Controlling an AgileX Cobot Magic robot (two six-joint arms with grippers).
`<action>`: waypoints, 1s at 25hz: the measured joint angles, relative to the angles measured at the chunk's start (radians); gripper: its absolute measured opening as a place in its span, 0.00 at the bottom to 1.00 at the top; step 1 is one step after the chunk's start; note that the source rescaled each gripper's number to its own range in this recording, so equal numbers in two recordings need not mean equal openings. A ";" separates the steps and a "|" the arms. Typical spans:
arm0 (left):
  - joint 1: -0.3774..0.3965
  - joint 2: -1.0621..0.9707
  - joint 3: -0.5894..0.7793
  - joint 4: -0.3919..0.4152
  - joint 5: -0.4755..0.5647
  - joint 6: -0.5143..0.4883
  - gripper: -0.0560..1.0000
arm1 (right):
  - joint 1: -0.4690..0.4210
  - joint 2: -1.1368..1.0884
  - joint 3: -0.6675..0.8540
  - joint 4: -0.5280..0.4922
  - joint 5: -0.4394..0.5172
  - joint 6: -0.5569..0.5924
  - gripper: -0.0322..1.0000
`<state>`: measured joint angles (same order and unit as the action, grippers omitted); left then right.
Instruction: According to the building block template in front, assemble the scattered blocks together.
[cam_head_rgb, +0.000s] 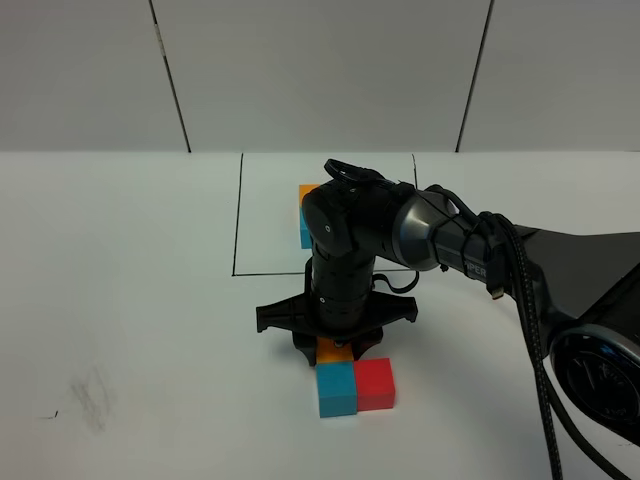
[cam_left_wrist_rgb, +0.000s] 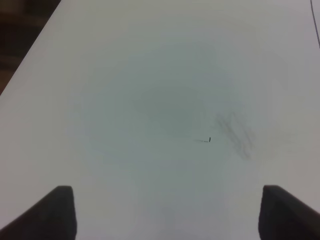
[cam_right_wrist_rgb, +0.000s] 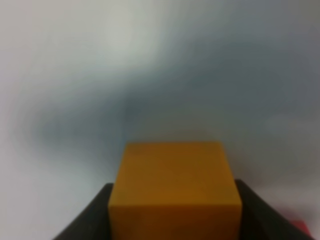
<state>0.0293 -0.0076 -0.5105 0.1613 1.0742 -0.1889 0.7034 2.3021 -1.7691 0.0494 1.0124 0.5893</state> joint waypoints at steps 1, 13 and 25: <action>0.000 0.000 0.000 0.000 0.000 0.000 0.83 | 0.000 0.000 0.000 0.002 0.002 -0.004 0.06; 0.000 0.000 0.000 0.002 0.000 0.000 0.83 | 0.000 0.000 0.001 0.014 0.010 -0.030 0.42; 0.000 0.000 0.000 0.020 0.000 0.000 0.83 | 0.001 0.000 -0.033 0.020 0.029 -0.048 0.77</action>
<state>0.0293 -0.0076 -0.5105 0.1812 1.0742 -0.1889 0.7042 2.3021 -1.8019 0.0695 1.0413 0.5410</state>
